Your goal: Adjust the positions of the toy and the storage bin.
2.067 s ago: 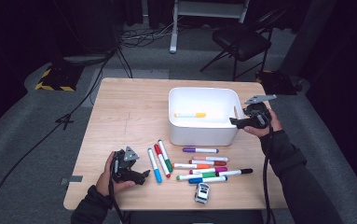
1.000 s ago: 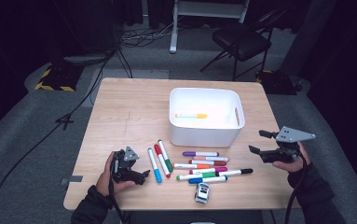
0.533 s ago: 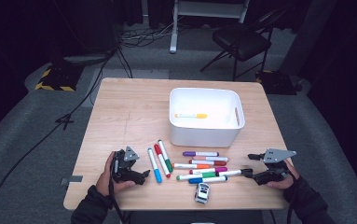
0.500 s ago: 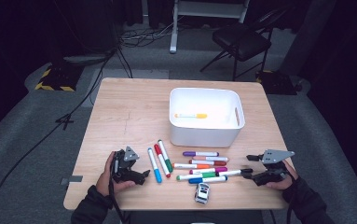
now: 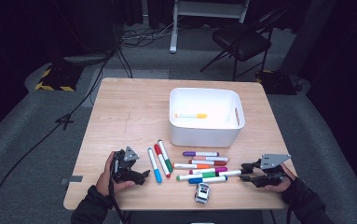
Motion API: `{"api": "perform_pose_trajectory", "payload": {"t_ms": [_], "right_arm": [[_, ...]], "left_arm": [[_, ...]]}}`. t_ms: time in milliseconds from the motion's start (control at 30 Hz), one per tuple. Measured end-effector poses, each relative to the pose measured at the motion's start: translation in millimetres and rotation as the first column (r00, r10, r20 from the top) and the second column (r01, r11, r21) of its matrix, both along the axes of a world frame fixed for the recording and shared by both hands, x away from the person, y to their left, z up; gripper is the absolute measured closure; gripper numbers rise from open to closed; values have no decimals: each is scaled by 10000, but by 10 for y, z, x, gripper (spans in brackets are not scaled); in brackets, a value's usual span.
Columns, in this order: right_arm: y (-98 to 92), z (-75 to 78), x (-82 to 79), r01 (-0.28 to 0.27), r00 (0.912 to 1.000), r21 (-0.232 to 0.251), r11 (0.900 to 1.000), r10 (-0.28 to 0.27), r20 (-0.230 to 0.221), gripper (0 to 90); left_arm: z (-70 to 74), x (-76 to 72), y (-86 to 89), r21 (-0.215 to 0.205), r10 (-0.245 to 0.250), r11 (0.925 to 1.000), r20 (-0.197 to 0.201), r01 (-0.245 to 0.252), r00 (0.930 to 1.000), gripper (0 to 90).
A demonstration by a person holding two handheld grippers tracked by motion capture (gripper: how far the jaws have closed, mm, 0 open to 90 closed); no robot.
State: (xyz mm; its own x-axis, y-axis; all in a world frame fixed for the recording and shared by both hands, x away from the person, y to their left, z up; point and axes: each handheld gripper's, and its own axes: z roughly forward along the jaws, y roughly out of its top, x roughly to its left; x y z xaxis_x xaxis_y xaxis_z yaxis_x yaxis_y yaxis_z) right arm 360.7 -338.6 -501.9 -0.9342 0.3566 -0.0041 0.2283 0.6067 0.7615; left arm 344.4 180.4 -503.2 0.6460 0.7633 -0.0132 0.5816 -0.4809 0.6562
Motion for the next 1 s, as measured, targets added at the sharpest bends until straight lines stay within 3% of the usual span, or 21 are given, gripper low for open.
{"api": "perform_pose_trajectory", "payload": {"t_ms": [267, 400, 467, 600, 700, 900, 1000], "right_arm": [[-4, 10, -1, -10, 10000, -68, 10000, 10, -58, 507], [-18, 11, 12, -200, 9998, 17, 9998, 200, -46, 644], [-21, 7, 6, -205, 9998, 43, 9998, 205, -10, 657], [-37, 3, 14, -744, 9971, 79, 9972, 743, 138, 739], [-37, 6, 21, -770, 9970, 101, 9970, 770, -14, 740], [-56, 7, 41, -907, 9958, 50, 9959, 906, 109, 743], [-59, 31, 27, -940, 9955, 269, 9952, 937, 113, 744]], "left_arm": [[0, 0, 0, 5, -2, 10000, -3, 2, 10000, 7], [1, 0, 0, 7, 2, 10000, 0, -2, 10000, 7], [0, 0, 0, 1, -3, 10000, -3, 3, 10000, 7], [-1, 0, -1, -2, 11, 10000, 15, -11, 10000, 7], [0, 1, 0, -3, -5, 10000, -7, 5, 10000, 7], [0, 2, 0, -3, -11, 10000, -8, 11, 10000, 7], [-3, 1, -1, -16, 11, 10000, 27, -11, 10000, 7]]}}
